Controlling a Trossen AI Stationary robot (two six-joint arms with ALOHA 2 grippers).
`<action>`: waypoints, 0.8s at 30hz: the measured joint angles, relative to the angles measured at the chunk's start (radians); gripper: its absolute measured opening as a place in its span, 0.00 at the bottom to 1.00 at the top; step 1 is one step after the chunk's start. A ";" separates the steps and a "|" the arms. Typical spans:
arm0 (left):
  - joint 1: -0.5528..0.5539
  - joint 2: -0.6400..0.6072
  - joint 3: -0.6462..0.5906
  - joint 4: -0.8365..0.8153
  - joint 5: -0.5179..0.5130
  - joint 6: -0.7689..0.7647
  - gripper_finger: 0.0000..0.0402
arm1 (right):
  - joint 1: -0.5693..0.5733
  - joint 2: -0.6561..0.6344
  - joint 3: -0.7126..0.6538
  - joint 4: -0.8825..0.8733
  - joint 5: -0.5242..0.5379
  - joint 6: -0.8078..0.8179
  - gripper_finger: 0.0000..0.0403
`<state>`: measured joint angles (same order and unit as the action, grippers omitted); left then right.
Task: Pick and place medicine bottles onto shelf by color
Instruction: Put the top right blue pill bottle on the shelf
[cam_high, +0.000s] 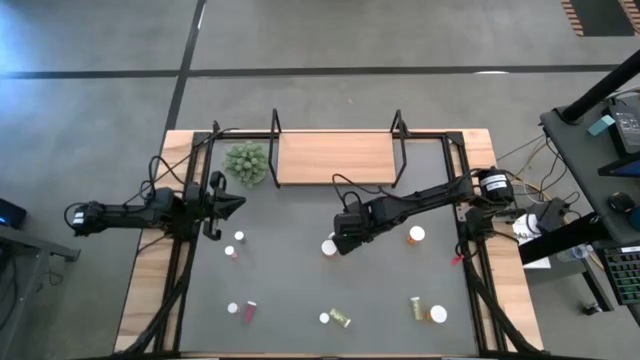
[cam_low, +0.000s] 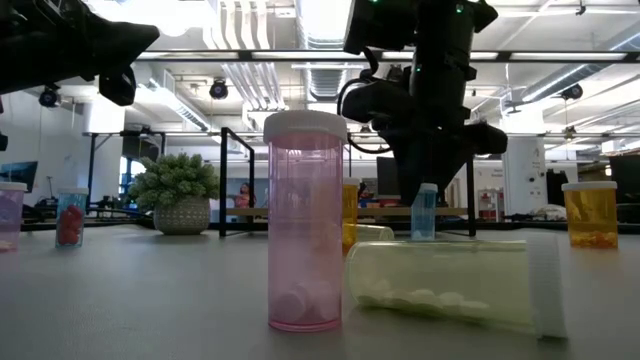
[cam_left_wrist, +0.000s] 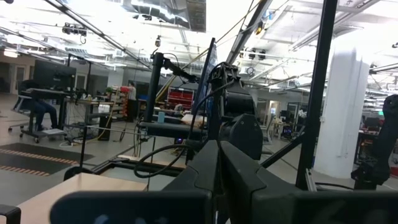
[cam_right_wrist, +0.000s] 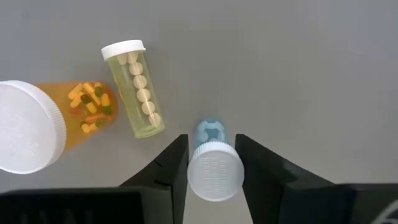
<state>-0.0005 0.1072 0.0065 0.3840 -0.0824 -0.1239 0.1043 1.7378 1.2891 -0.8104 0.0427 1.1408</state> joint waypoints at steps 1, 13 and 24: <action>0.000 0.000 0.000 0.000 0.000 0.000 0.00 | -0.001 0.000 0.004 -0.003 0.002 0.000 0.29; 0.000 0.000 0.000 0.000 0.000 0.000 0.00 | -0.066 0.000 0.133 -0.137 0.153 0.023 0.27; 0.000 0.000 0.000 0.000 0.000 0.000 0.00 | -0.236 0.000 0.211 -0.187 0.220 0.110 0.27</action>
<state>-0.0006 0.1073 0.0064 0.3838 -0.0826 -0.1238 -0.1317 1.7374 1.5000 -0.9972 0.2624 1.2510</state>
